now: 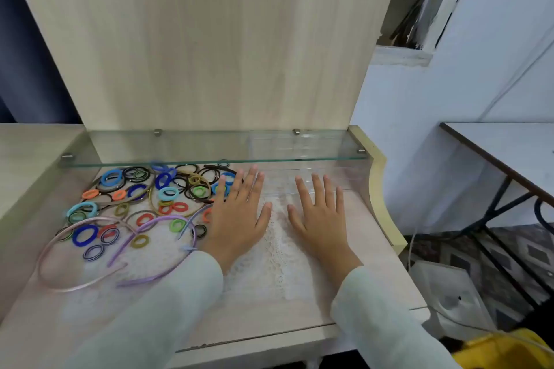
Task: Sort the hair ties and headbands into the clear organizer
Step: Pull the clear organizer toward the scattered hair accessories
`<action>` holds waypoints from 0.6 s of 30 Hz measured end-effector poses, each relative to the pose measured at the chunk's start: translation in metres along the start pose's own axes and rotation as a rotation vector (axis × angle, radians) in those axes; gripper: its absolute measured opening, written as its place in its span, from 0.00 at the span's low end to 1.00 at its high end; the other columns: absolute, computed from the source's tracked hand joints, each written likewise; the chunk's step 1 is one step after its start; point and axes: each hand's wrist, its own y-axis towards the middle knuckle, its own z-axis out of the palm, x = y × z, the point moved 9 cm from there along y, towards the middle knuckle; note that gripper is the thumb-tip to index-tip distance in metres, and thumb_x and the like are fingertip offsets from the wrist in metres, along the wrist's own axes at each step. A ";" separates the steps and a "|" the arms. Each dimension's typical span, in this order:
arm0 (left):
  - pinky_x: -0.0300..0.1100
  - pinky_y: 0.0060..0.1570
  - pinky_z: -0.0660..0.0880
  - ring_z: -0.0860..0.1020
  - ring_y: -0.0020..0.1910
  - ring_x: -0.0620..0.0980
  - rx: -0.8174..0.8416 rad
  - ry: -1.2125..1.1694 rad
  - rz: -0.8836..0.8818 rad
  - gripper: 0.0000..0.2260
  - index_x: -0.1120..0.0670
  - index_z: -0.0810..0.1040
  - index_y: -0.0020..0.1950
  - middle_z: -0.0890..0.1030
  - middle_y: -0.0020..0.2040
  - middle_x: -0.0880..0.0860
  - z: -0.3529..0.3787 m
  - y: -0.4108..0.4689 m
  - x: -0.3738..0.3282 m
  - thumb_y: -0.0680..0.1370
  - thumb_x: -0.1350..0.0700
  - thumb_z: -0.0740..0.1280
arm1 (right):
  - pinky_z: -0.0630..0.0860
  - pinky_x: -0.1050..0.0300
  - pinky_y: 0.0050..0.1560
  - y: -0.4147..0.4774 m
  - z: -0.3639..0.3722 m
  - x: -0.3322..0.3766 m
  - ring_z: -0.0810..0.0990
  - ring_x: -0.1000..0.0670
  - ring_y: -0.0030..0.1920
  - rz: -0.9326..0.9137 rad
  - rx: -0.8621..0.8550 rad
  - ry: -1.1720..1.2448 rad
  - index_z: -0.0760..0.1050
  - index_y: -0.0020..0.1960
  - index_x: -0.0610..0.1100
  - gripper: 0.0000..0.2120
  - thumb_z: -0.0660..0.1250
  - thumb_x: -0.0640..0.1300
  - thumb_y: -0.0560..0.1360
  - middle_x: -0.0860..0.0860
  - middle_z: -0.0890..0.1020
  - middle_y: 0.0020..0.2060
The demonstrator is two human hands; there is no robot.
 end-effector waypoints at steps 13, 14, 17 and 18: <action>0.60 0.74 0.46 0.55 0.79 0.51 0.036 0.010 -0.010 0.30 0.54 0.56 0.79 0.57 0.79 0.50 -0.003 0.006 0.006 0.81 0.41 0.44 | 0.50 0.38 0.72 0.011 0.004 -0.001 0.61 0.39 0.74 -0.027 0.025 -0.063 0.63 0.75 0.51 0.28 0.51 0.59 0.78 0.43 0.67 0.73; 0.60 0.74 0.45 0.55 0.79 0.51 0.036 0.011 -0.011 0.30 0.54 0.56 0.80 0.57 0.79 0.50 -0.003 0.006 0.006 0.81 0.41 0.45 | 0.50 0.38 0.72 0.013 0.002 -0.001 0.62 0.39 0.74 -0.032 0.018 -0.067 0.64 0.75 0.51 0.28 0.51 0.59 0.78 0.43 0.68 0.72; 0.59 0.75 0.44 0.55 0.79 0.50 0.052 0.015 -0.017 0.30 0.54 0.55 0.80 0.56 0.79 0.50 -0.003 0.006 0.007 0.81 0.40 0.44 | 0.52 0.38 0.71 0.017 -0.003 -0.001 0.65 0.39 0.72 -0.057 -0.011 -0.059 0.69 0.72 0.51 0.26 0.52 0.59 0.77 0.42 0.72 0.69; 0.58 0.75 0.44 0.54 0.79 0.50 0.060 0.013 -0.021 0.30 0.54 0.55 0.80 0.56 0.79 0.50 -0.004 0.006 0.007 0.81 0.40 0.44 | 0.52 0.38 0.71 0.018 -0.005 -0.001 0.65 0.39 0.72 -0.064 -0.015 -0.053 0.70 0.70 0.51 0.25 0.52 0.58 0.77 0.42 0.73 0.67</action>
